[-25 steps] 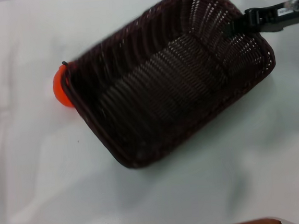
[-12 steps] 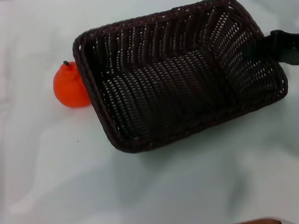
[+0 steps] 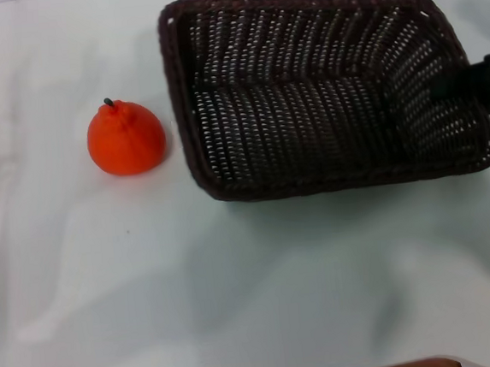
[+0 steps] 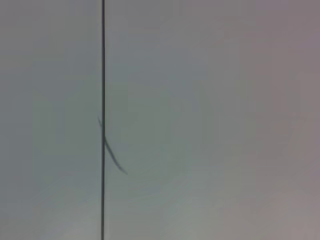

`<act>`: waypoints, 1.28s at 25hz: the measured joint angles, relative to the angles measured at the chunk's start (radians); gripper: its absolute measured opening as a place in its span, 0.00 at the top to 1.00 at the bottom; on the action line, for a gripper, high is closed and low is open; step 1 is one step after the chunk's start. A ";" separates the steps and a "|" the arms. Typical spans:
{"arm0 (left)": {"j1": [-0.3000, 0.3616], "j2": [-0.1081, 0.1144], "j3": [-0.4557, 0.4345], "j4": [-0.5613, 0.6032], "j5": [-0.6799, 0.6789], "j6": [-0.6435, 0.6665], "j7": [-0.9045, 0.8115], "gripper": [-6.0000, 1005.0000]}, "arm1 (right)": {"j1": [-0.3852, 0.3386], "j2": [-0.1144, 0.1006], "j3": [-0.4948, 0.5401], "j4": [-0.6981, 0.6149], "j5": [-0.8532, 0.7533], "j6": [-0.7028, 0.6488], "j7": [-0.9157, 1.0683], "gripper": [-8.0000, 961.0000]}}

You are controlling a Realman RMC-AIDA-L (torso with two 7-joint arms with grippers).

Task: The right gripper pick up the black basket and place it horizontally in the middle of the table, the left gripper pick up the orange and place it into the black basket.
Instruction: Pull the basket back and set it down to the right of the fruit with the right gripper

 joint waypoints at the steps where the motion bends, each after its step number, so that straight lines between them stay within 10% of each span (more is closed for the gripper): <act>1: -0.002 0.000 0.000 0.000 0.000 0.000 0.000 0.10 | -0.001 0.000 0.000 -0.010 -0.013 0.000 0.010 0.79; 14: -0.018 0.002 0.010 -0.006 0.001 0.011 0.000 0.10 | 0.034 -0.009 -0.010 -0.046 -0.095 0.002 0.108 0.79; 22: -0.031 0.008 0.014 -0.012 0.001 0.019 0.000 0.10 | 0.068 -0.011 -0.012 -0.019 -0.087 0.012 0.103 0.36; 32: -0.020 0.006 0.014 -0.023 0.001 0.020 0.000 0.10 | 0.089 -0.014 -0.009 0.014 -0.071 0.036 0.096 0.36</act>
